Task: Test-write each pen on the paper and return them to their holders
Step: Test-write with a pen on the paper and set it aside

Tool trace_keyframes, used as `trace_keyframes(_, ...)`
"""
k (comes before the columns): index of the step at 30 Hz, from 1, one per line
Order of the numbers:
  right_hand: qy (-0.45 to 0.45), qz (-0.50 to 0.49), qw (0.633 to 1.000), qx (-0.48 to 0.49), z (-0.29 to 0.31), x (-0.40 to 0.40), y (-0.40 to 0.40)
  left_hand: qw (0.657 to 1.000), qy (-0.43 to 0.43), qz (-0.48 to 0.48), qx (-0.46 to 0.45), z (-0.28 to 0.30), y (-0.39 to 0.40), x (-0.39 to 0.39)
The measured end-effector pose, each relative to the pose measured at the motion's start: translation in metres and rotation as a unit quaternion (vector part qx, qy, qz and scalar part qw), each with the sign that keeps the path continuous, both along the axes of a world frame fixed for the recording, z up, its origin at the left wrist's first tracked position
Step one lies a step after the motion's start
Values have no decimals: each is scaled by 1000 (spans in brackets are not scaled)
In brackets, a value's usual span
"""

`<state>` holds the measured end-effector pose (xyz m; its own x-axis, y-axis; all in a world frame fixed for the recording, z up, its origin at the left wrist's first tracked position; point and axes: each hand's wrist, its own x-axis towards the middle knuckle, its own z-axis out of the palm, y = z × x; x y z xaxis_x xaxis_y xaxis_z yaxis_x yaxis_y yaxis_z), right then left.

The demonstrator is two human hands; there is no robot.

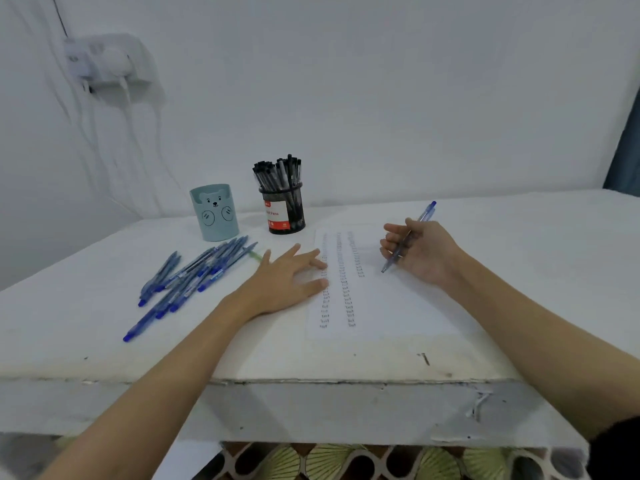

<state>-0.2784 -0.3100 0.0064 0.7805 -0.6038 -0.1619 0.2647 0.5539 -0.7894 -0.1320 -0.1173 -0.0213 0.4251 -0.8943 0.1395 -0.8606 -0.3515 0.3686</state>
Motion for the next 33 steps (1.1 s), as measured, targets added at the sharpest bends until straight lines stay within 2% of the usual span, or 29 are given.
trace_keyframes(3,-16,-10,999,32,-3,4,-11,999,-15,-27,7,1,-12,9)
trace_keyframes(7,-17,-5,1000,26,7,13,-26,999,32,-42,8,10,-35,25)
trace_keyframes(10,-39,11,999,30,16,24,-36,997,-8,-56,49,19,-48,29)
trace_keyframes(13,-52,29,998,22,14,30,-38,997,-46,-43,48,20,-55,24)
trace_keyframes(18,-109,24,993,46,12,28,-32,999,-18,-39,0,7,-54,21)
trace_keyframes(21,-141,30,987,63,16,27,-28,998,-53,-26,21,3,-52,14)
trace_keyframes(27,-82,34,995,-36,12,36,-33,1000,-15,10,18,1,-50,8)
trace_keyframes(31,71,41,983,-162,5,44,-30,1000,5,15,9,-4,-42,12)
trace_keyframes(33,108,45,971,-206,3,50,-22,1000,-3,24,11,-4,-41,11)
